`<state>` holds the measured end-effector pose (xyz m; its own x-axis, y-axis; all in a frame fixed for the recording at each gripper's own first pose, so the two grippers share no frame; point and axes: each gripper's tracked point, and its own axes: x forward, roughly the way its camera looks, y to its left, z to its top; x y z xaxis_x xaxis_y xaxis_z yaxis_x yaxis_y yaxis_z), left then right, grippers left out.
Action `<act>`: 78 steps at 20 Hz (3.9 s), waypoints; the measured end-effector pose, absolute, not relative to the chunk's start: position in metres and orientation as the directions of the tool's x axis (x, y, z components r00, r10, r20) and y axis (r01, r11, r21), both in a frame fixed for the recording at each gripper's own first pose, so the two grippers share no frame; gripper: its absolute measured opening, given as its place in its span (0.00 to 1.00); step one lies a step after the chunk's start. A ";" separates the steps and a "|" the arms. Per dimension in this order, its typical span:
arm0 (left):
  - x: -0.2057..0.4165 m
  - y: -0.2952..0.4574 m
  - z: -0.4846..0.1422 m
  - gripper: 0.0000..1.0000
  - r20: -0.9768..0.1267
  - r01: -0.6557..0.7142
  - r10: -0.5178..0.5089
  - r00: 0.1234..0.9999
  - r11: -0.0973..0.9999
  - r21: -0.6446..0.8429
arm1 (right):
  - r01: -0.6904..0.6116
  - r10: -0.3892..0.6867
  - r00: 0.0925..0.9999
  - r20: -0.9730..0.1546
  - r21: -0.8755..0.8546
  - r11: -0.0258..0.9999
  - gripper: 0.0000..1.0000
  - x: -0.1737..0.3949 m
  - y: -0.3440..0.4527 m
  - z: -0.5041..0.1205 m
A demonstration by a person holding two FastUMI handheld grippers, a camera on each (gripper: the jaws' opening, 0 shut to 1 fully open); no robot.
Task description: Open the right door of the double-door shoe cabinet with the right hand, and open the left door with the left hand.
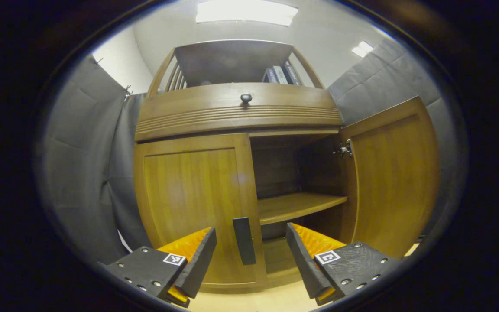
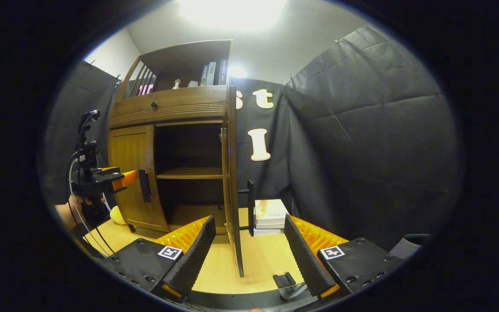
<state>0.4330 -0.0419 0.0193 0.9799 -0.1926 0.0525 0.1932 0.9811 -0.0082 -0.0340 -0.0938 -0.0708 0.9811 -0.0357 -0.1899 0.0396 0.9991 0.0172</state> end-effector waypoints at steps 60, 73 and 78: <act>0.371 0.058 -0.042 0.17 -0.106 0.127 -0.138 0.985 0.986 -0.105 | -0.183 0.191 0.967 -0.169 0.062 0.981 0.99 -0.010 -0.006 -0.064; 0.344 0.141 -0.048 0.07 -0.120 0.011 -0.023 0.993 0.995 -0.097 | -0.284 0.289 0.941 -0.177 0.050 0.957 0.96 -0.009 0.054 -0.066; 0.337 0.181 -0.046 0.11 -0.112 -0.032 0.021 0.994 0.994 -0.100 | -0.324 0.327 0.929 -0.175 0.050 0.945 0.99 -0.006 0.080 -0.065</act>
